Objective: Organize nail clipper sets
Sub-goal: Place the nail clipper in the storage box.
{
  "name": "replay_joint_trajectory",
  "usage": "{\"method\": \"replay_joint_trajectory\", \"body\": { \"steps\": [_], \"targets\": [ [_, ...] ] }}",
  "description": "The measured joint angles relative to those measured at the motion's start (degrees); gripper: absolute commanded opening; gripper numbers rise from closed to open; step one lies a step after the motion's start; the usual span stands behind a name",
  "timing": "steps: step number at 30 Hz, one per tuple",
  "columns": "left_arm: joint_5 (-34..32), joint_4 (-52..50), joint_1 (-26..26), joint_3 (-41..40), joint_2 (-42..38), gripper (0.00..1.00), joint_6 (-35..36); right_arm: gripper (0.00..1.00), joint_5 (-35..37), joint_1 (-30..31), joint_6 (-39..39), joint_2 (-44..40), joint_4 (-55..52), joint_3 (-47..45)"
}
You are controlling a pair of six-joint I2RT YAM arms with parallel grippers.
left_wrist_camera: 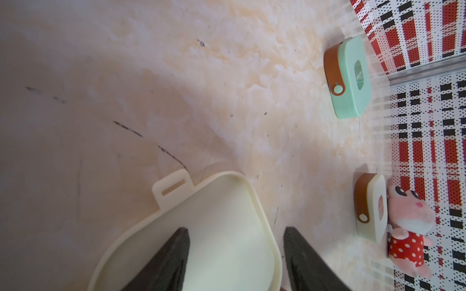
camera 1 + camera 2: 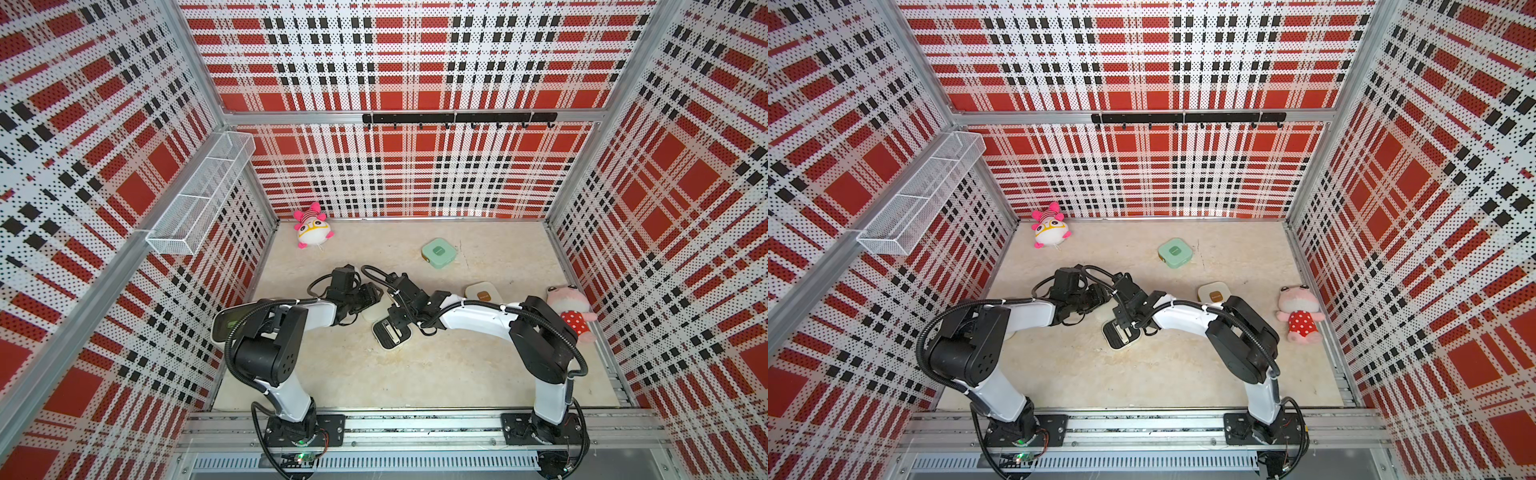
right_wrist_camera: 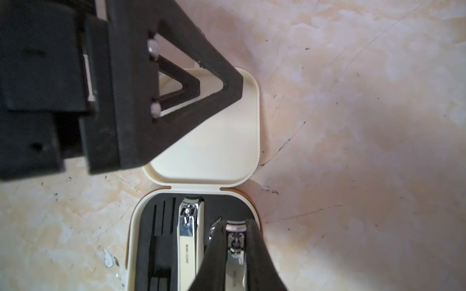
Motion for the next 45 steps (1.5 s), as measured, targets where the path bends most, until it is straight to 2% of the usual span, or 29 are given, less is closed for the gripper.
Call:
{"method": "replay_joint_trajectory", "body": {
  "steps": [7, 28, 36, 45],
  "targets": [
    [0.22, 0.2, 2.08, -0.28, 0.0, 0.65, 0.07, 0.11, -0.96, 0.0, -0.87, 0.63, 2.32, -0.98],
    [0.22, 0.2, 2.19, -0.31, -0.02, 0.65, 0.24, 0.1, -2.16, 0.37, -2.1, 0.61, 6.43, -6.58],
    [0.22, 0.2, 2.19, -0.31, -0.02, 0.65, 0.26, 0.2, -1.44, 0.66, -2.12, 0.46, 8.02, -7.74],
    [0.22, 0.2, 2.19, -0.31, -0.02, 0.65, 0.26, 0.23, 0.44, 0.85, -1.99, 0.37, 8.11, -8.09]
  ]
}}
